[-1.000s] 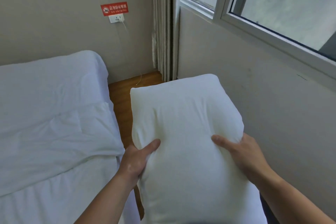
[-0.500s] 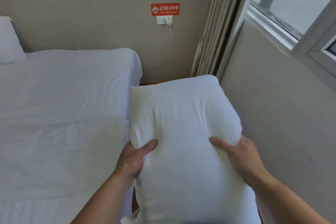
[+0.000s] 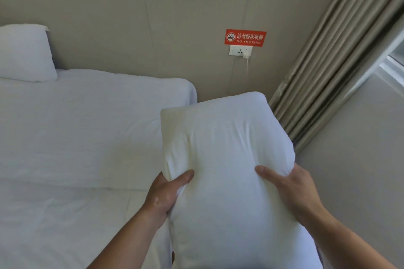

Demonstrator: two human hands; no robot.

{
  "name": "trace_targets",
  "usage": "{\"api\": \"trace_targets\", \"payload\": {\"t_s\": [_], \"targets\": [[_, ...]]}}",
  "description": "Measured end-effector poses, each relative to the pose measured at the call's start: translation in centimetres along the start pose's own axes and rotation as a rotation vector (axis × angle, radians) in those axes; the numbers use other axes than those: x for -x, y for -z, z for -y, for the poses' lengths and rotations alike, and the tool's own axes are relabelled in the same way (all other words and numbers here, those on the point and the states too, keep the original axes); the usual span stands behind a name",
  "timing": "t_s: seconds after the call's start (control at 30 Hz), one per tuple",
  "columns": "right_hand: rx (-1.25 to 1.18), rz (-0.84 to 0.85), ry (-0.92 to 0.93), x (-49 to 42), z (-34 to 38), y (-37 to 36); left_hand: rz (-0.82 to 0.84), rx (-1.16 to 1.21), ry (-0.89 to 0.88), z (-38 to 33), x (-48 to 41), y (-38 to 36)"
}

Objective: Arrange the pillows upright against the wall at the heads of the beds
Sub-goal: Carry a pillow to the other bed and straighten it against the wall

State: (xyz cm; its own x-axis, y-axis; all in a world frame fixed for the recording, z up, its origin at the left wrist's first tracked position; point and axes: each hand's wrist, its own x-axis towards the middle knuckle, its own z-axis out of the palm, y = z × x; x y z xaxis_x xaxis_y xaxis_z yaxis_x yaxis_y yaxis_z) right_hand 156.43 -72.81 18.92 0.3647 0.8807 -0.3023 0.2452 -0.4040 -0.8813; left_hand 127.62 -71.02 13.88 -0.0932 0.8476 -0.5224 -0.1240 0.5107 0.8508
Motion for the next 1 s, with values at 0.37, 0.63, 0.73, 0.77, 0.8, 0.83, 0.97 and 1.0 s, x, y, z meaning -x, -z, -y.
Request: {"api": "trace_targets", "payload": {"t_s": [0.37,0.63,0.73,0.77,0.8,0.83,0.97,1.0], "targets": [[-0.003,0.119,0.022,-15.9,8.3,-8.4,-0.092,0.08,-0.029,-8.4,-14.2,1.2],[-0.039,0.293,0.122,-31.1,15.8,-13.5,-0.255,0.149,-0.039,-15.3,-24.1,-0.3],[-0.053,0.371,0.171,-35.7,18.6,-15.3,-0.306,0.207,-0.049,-17.5,-26.8,-0.7],[-0.061,0.396,0.178,-36.9,19.6,-16.0,-0.324,0.214,-0.052,-18.2,-27.5,-0.8],[-0.069,0.421,0.186,-38.4,20.5,-16.8,-0.348,0.225,-0.062,-18.9,-28.5,-0.7],[-0.074,0.439,0.195,-39.6,21.4,-17.7,-0.369,0.237,-0.07,-19.6,-29.3,-0.4],[-0.111,0.507,0.269,-43.0,24.9,-21.7,-0.416,0.268,-0.084,-22.1,-32.0,1.0],[-0.112,0.516,0.293,-43.7,25.7,-23.0,-0.421,0.271,-0.086,-22.6,-32.6,1.5]]}}
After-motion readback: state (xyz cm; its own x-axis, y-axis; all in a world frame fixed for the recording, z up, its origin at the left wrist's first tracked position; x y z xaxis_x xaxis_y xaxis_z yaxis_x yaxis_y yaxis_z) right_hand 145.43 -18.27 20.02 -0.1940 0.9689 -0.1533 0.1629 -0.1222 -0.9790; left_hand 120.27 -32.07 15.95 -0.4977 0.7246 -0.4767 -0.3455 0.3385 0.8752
